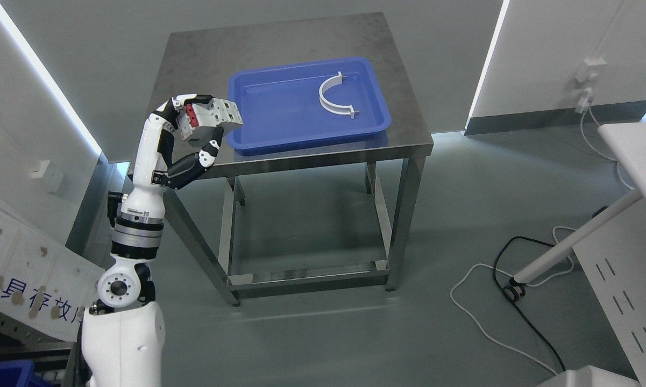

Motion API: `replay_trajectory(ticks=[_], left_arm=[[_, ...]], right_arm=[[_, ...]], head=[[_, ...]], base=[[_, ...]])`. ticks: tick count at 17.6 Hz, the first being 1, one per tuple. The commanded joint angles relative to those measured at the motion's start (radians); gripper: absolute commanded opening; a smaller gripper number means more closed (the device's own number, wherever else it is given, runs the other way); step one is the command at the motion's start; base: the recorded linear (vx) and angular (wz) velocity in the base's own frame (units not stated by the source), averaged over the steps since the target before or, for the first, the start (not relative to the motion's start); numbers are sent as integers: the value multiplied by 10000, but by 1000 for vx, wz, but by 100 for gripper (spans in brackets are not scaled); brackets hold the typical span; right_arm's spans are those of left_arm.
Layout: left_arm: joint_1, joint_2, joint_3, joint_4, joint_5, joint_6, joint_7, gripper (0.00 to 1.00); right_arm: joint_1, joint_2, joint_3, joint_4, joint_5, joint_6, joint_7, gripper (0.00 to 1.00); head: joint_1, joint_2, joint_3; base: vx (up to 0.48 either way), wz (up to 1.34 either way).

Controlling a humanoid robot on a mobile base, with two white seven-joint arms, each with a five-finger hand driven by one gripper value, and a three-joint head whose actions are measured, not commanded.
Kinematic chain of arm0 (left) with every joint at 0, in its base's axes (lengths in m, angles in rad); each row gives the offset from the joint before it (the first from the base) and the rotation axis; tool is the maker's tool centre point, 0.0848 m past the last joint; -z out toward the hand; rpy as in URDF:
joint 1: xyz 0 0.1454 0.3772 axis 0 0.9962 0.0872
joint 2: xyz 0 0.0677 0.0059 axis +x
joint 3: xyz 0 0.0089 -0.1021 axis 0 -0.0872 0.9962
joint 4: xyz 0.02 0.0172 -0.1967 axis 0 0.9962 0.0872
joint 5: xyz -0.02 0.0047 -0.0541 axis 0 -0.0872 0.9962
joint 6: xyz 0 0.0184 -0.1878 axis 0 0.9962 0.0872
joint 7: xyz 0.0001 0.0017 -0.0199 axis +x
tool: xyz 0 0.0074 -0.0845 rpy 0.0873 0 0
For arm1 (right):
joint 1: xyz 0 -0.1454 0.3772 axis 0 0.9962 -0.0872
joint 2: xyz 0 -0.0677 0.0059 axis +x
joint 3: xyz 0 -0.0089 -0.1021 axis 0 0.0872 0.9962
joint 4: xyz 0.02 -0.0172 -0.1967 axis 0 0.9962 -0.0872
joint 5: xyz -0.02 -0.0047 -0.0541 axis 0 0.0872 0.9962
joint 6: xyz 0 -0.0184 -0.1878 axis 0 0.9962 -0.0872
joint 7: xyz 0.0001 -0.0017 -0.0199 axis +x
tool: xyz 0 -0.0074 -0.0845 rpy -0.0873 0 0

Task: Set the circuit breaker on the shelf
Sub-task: 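Hold the breaker raised in the left hand while turning toward the bin shelf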

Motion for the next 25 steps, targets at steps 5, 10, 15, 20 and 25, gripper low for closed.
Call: replay_trajectory(ticks=[5, 10, 15, 20, 25], left_arm=[[823, 166, 188, -1752, 155, -652, -507, 14], [823, 166, 388, -2181, 155, -453, -446, 14], [211, 166, 373, -2933, 201, 192, -415, 14], [-326, 166, 357, -3256, 185, 560, -492, 14], [-909, 166, 373, -3241, 155, 897, -492, 14]], right_arm=[[0, -175, 0, 0, 0, -7, 4, 100], [0, -175, 0, 0, 0, -7, 4, 100], [0, -175, 0, 0, 0, -7, 4, 100], [0, -175, 0, 0, 0, -7, 4, 100], [0, -175, 0, 0, 0, -7, 4, 100]], head=[[0, 0, 0], [0, 0, 0], [0, 0, 0], [0, 0, 0], [0, 0, 0]], base=[[-284, -106], [-297, -95], [-291, 104], [-307, 310], [-265, 696]])
